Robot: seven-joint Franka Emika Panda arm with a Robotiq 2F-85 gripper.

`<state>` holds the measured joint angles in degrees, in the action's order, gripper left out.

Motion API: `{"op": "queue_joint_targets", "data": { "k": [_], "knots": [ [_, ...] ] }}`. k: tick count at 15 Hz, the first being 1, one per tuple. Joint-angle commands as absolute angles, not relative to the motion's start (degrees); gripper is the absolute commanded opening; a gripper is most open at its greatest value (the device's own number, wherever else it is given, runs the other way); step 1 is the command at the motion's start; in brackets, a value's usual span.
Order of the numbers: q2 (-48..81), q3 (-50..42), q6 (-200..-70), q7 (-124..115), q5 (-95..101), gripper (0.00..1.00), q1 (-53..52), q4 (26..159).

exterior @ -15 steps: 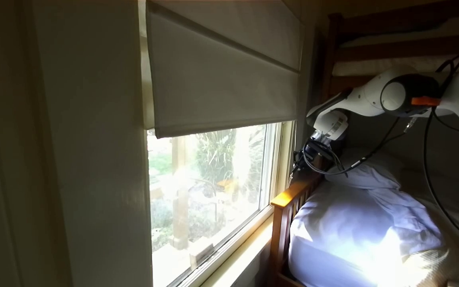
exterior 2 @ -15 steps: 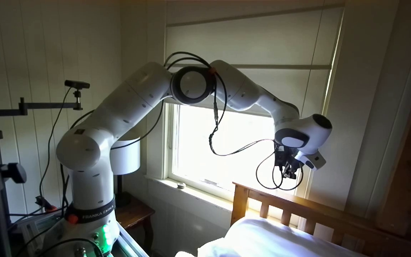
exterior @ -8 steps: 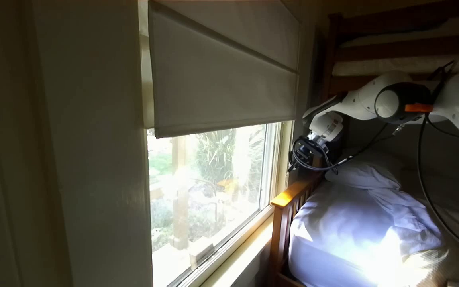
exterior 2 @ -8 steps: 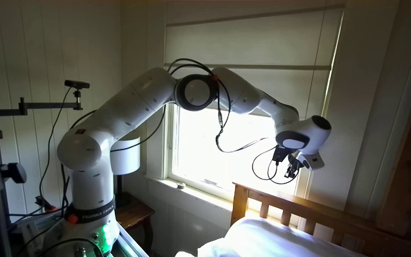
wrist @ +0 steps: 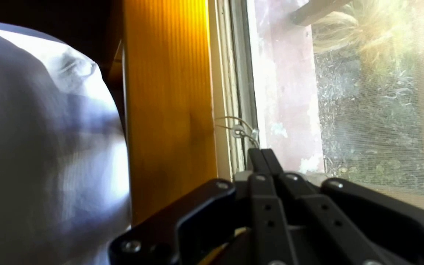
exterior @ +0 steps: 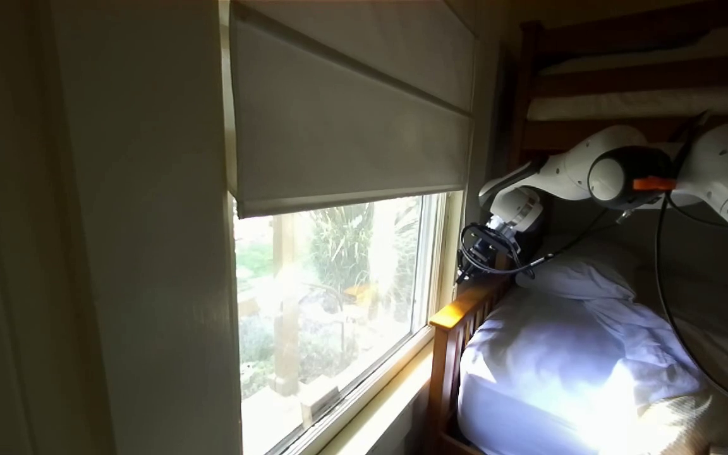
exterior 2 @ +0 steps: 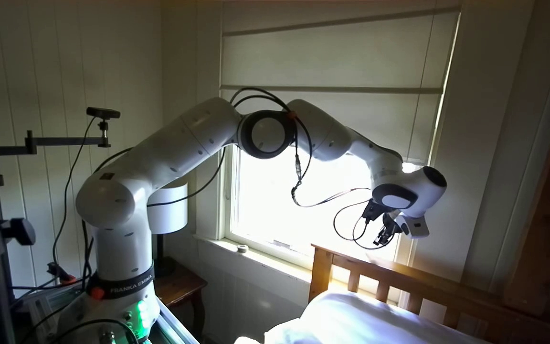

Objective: Open the curtain

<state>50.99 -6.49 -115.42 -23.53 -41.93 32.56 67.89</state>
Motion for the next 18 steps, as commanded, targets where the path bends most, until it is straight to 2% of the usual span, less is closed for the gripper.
{"op": "queue_joint_targets", "data": {
  "k": [1, 5, 6, 7, 9, 15, 18],
  "knots": [
    [58.03, -7.77, -111.93, -27.69, -41.17, 0.00, 32.50, 65.19],
    [59.47, -7.86, -109.01, -31.04, -41.33, 0.00, 32.91, 63.19],
    [59.71, -7.73, -108.72, -31.26, -41.60, 0.26, 33.15, 62.79],
    [59.97, -7.70, -108.86, -31.43, -41.85, 0.27, 33.38, 62.44],
    [62.03, -8.04, -108.96, -32.00, -42.34, 0.40, 33.80, 62.41],
    [57.28, -6.99, -110.65, -28.84, -45.21, 0.80, 35.28, 67.26],
    [51.48, -6.19, -117.44, -20.67, -47.93, 1.00, 35.85, 74.17]
  ]
}}
